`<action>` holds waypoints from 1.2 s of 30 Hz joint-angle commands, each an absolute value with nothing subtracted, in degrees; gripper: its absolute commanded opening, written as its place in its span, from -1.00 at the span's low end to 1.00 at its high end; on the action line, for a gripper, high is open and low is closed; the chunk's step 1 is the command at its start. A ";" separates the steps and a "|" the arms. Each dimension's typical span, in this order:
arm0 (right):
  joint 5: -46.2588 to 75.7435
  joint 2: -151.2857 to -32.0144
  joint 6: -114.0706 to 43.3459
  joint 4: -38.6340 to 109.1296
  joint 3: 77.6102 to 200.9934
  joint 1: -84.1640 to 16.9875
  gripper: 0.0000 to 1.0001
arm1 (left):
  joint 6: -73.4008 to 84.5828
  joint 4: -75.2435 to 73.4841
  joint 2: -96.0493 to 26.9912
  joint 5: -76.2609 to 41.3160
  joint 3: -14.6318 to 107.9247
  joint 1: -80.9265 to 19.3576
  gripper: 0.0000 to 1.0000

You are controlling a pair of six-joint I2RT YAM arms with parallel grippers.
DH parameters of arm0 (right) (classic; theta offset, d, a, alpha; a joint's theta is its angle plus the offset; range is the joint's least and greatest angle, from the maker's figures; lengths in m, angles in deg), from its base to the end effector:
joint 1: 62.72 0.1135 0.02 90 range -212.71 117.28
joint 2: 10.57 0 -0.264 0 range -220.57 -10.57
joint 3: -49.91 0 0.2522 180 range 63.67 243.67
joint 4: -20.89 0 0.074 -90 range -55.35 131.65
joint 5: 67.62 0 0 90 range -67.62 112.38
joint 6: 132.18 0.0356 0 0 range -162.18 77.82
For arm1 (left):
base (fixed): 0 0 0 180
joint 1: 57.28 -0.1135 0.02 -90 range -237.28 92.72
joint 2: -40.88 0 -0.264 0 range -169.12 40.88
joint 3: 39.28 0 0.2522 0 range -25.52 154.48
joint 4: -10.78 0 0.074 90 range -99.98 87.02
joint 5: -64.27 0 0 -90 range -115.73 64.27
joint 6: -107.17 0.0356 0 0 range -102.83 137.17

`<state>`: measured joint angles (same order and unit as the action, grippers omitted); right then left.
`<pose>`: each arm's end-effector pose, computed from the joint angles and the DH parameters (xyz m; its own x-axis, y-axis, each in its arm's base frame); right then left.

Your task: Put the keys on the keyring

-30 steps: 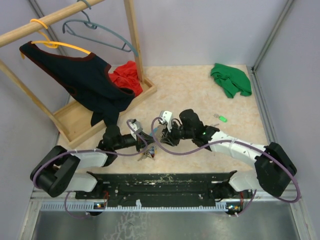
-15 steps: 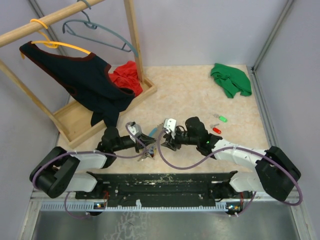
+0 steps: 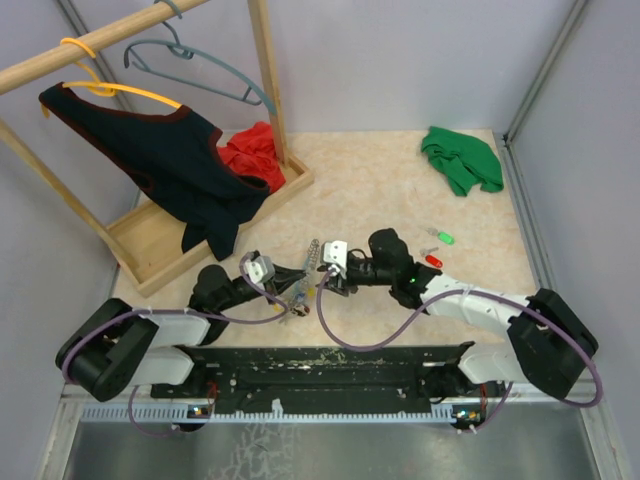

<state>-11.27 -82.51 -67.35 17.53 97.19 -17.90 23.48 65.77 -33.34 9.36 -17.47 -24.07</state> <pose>0.1733 0.2000 0.2216 0.1721 -0.3281 -0.9288 -0.9721 0.0962 -0.2141 0.1604 -0.1294 0.1724 0.1395 0.0162 -0.9901 0.9189 0.3705 0.1355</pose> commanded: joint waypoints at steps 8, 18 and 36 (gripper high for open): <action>-15.71 -87.05 -68.86 12.85 102.33 -19.33 -0.34 | 18.38 71.72 -32.56 9.88 -16.69 -24.32 -0.99; -22.64 -90.79 -69.66 13.03 105.47 -21.12 -0.49 | 16.39 72.03 -31.55 12.49 -16.20 -24.32 -0.99; -19.91 -86.59 -73.20 27.17 108.67 -22.29 -0.49 | 18.70 70.56 -29.07 8.11 -18.64 -24.32 -0.99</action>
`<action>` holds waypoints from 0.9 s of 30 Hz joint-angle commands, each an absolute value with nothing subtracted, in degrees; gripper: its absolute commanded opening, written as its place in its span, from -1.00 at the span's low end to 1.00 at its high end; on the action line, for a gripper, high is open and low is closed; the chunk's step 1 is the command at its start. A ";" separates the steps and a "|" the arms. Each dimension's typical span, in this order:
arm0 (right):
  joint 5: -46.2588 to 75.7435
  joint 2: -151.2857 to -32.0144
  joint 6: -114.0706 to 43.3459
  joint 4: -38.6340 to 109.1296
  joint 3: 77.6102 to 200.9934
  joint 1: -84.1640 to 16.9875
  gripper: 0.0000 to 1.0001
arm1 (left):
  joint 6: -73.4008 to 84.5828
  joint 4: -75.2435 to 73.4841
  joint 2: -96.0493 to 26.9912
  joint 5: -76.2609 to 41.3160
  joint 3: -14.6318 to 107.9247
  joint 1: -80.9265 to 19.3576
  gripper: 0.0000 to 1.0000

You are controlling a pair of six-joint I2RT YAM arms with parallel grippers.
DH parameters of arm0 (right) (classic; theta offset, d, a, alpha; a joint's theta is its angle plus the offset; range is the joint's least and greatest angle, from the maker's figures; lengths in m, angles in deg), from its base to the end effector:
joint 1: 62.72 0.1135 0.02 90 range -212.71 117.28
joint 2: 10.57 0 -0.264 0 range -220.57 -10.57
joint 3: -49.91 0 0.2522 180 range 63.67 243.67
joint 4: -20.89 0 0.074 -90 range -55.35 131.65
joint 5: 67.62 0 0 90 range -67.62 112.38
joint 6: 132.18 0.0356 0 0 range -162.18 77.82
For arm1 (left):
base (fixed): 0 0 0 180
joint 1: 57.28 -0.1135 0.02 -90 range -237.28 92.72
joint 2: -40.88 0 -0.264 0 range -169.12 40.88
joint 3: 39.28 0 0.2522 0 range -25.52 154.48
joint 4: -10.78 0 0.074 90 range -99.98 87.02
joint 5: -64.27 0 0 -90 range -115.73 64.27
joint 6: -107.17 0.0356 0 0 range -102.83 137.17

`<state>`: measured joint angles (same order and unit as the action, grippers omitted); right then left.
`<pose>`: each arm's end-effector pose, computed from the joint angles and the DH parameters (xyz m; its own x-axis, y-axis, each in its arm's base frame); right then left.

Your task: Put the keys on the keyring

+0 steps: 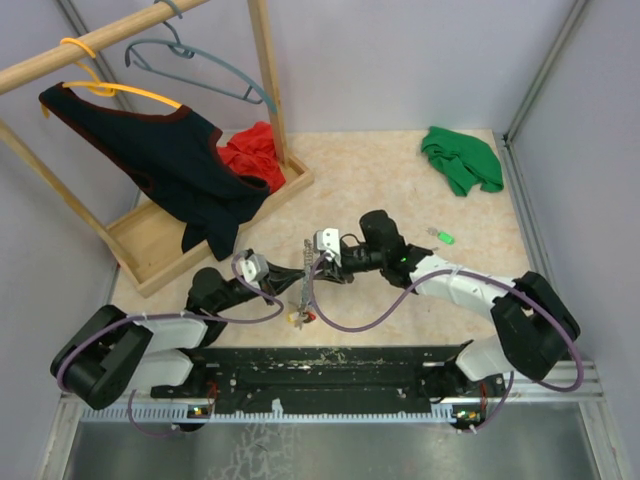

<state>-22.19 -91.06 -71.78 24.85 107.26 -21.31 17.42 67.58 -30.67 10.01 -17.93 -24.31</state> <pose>0.2060 0.2150 0.2295 0.1671 -0.3218 -0.9319 -0.9859 -0.0436 -0.1617 0.1566 -0.1263 0.1820 0.1005 -0.0610 -0.9931 0.9281 0.3655 0.0715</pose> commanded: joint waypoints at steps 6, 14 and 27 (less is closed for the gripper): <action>-16.02 -84.98 -69.15 19.92 104.60 -22.23 -0.49 | 18.98 71.20 -29.41 8.04 -18.66 -24.32 -0.99; -17.46 -89.42 -64.94 11.65 103.39 -22.28 -0.51 | 18.62 72.25 -29.48 9.02 -18.88 -24.32 -0.99; -18.46 -93.13 -63.18 6.87 103.34 -22.29 -0.51 | 18.27 72.82 -30.29 11.09 -18.52 -24.32 -0.99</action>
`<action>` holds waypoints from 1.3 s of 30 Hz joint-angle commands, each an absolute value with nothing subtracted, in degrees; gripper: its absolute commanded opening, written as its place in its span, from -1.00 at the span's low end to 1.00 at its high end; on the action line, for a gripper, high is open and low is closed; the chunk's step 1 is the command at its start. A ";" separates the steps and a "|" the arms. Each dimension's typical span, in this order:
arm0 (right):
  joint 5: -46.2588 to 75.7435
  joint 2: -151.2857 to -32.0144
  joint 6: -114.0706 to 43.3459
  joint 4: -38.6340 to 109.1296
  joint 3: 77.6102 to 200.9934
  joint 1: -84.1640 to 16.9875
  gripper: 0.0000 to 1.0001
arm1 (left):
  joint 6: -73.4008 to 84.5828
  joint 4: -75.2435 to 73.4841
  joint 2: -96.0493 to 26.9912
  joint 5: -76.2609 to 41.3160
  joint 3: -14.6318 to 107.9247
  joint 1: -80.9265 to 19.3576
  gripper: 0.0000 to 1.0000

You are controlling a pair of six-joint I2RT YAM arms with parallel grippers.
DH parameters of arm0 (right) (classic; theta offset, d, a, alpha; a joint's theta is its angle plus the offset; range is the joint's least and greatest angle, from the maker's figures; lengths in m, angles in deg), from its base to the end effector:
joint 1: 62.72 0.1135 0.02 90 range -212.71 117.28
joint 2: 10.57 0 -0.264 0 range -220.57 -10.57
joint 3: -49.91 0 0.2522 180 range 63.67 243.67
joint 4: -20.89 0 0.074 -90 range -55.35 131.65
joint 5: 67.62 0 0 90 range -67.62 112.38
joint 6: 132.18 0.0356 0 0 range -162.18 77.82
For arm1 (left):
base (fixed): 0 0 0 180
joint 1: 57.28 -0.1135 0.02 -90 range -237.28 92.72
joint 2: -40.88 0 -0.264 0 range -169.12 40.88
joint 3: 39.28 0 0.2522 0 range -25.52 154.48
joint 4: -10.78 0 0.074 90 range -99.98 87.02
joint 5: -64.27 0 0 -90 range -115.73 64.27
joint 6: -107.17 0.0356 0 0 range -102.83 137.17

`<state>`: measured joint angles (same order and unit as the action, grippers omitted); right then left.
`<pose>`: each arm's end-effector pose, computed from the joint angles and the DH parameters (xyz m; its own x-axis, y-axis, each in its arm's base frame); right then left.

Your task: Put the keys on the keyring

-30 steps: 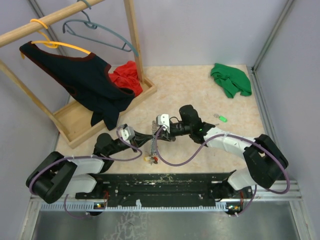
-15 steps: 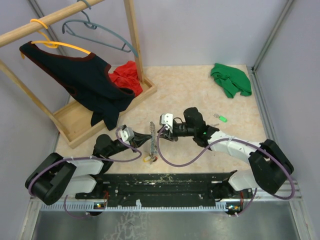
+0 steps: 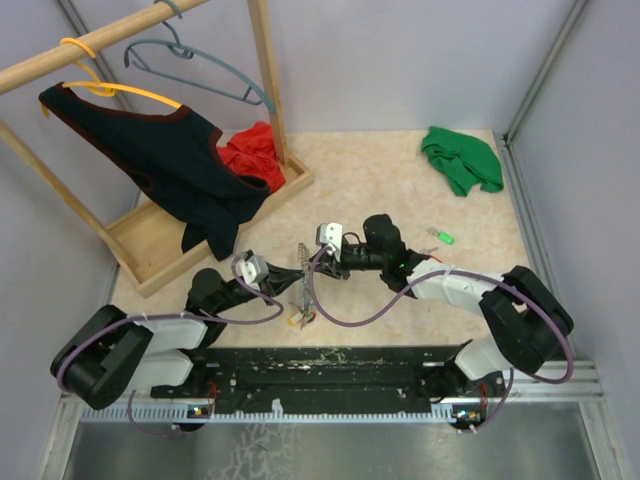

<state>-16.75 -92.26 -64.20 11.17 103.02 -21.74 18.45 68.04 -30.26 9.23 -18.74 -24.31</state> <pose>0.2114 0.2134 0.2212 0.1335 -0.2693 -0.9538 -0.9811 0.1003 -0.1657 0.1544 -0.1244 0.1804 0.1179 -0.0547 -0.9915 0.9211 0.3792 0.0886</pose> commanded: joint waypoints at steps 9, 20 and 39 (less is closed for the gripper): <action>-14.28 -91.68 -63.00 11.73 104.80 -22.82 -0.85 | 19.01 72.36 -30.04 11.93 -18.66 -24.32 -0.99; -19.09 -90.84 -62.04 16.18 106.45 -24.60 -1.00 | 20.58 70.53 -30.68 14.20 -18.37 -24.32 -0.99; -12.91 -85.41 -62.04 21.67 106.34 -24.72 -0.49 | 20.15 72.63 -32.31 14.98 -18.50 -24.32 -0.99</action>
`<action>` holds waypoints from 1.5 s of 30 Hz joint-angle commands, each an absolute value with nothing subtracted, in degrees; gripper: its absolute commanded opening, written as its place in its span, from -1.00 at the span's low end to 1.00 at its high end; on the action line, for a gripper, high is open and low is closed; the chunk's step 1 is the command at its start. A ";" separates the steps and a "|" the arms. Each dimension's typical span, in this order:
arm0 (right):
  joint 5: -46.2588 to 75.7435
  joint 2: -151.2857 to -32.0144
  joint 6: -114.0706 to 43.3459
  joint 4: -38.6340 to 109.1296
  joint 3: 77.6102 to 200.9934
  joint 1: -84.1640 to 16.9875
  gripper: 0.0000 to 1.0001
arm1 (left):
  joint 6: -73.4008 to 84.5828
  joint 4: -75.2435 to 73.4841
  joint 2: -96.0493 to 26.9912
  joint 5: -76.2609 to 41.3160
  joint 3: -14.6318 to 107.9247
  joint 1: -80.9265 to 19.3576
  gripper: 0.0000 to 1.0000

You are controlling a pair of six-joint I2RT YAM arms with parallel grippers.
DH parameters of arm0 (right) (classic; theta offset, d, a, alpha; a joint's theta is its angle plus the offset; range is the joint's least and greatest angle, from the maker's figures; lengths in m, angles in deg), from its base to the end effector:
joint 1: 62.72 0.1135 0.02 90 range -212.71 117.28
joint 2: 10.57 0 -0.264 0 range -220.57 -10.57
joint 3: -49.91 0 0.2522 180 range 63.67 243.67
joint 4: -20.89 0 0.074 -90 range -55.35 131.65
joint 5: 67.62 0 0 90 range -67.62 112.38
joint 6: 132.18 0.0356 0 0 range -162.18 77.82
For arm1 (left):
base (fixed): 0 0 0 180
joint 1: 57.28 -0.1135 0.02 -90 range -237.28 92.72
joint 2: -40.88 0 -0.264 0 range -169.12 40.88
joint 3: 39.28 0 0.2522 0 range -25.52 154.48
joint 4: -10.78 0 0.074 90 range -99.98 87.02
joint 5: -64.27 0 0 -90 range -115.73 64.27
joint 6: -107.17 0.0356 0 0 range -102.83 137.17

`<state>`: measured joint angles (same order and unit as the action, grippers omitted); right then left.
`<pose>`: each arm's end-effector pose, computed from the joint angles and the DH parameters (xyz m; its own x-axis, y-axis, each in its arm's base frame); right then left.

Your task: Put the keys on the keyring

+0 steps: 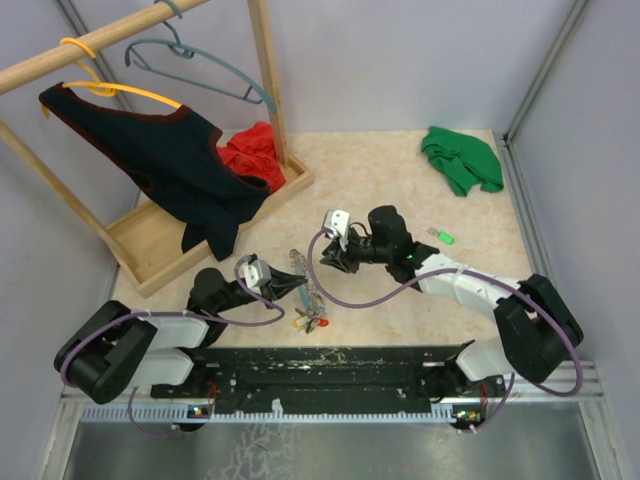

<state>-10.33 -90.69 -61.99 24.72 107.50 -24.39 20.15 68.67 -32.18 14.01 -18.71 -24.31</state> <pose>0.2240 0.2016 0.2308 -0.0221 -0.3810 -0.9243 -0.9664 0.2451 -0.0779 0.1534 -0.1266 0.1755 0.1284 -0.0356 -0.9911 0.9470 0.3010 0.1118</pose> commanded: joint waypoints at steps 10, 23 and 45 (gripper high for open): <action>-26.74 -85.36 -62.57 14.96 102.49 -24.44 -0.47 | 19.98 72.99 -33.20 15.90 -18.11 -24.32 -0.99; -31.93 -91.56 -63.01 19.82 106.12 -23.70 -0.49 | 19.72 73.79 -33.39 15.84 -18.03 -24.32 -0.99; -21.52 -87.79 -73.16 32.49 106.84 -17.31 -1.00 | 19.22 71.82 -33.50 11.94 -17.54 -24.32 -0.99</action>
